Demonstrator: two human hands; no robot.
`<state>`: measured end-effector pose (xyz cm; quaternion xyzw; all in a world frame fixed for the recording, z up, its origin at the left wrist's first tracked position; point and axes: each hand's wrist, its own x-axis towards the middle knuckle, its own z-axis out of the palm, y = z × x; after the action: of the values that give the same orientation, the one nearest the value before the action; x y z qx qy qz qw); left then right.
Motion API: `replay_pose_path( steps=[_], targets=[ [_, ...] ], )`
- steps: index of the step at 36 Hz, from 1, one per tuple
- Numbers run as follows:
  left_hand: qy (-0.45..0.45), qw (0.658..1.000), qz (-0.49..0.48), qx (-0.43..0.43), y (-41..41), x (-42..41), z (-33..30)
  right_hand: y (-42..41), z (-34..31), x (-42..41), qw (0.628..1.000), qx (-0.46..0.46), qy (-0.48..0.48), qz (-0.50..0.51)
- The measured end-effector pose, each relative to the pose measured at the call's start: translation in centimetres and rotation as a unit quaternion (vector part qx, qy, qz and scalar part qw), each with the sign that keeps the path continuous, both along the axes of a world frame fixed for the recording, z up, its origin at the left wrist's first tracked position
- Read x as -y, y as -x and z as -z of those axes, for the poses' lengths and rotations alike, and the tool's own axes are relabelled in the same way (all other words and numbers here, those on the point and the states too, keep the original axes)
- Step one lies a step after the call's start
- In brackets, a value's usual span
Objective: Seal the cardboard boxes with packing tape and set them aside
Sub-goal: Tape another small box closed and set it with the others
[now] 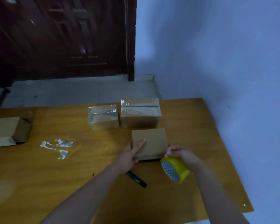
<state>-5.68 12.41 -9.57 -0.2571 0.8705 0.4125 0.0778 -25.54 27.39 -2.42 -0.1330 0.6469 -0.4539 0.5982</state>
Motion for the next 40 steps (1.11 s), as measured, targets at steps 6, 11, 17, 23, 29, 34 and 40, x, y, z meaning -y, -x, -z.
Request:
replay_pose_path(
  steps=[6,11,17,23,29,34,40],
  targets=[
    [-0.106,0.978,-0.151,-0.099,-3.7,2.0,-1.8,-0.4,-1.8,1.3,0.998,0.036,0.032,-0.048],
    [-0.192,0.938,-0.25,-0.143,-8.2,5.0,-3.9,-2.4,-4.0,4.8,0.988,0.066,0.106,-0.096],
    [-0.213,0.917,-0.317,-0.114,-13.1,8.6,-6.7,-6.5,-4.5,9.2,0.983,0.045,0.097,-0.152],
    [-0.185,0.939,-0.286,0.054,-17.0,11.8,-8.2,-11.5,-3.8,11.6,0.979,0.056,0.034,-0.194],
    [-0.121,0.957,-0.164,0.205,-18.0,11.4,-6.9,-15.7,-2.8,11.8,0.964,-0.055,-0.077,-0.25],
    [-0.106,0.962,-0.145,0.207,-18.6,13.1,-7.4,-16.6,-4.9,11.1,0.971,-0.099,-0.056,-0.212],
    [-0.01,0.99,-0.136,0.043,-16.8,12.5,-11.4,-16.5,-8.4,11.2,0.964,-0.173,-0.002,-0.203]
  ],
)
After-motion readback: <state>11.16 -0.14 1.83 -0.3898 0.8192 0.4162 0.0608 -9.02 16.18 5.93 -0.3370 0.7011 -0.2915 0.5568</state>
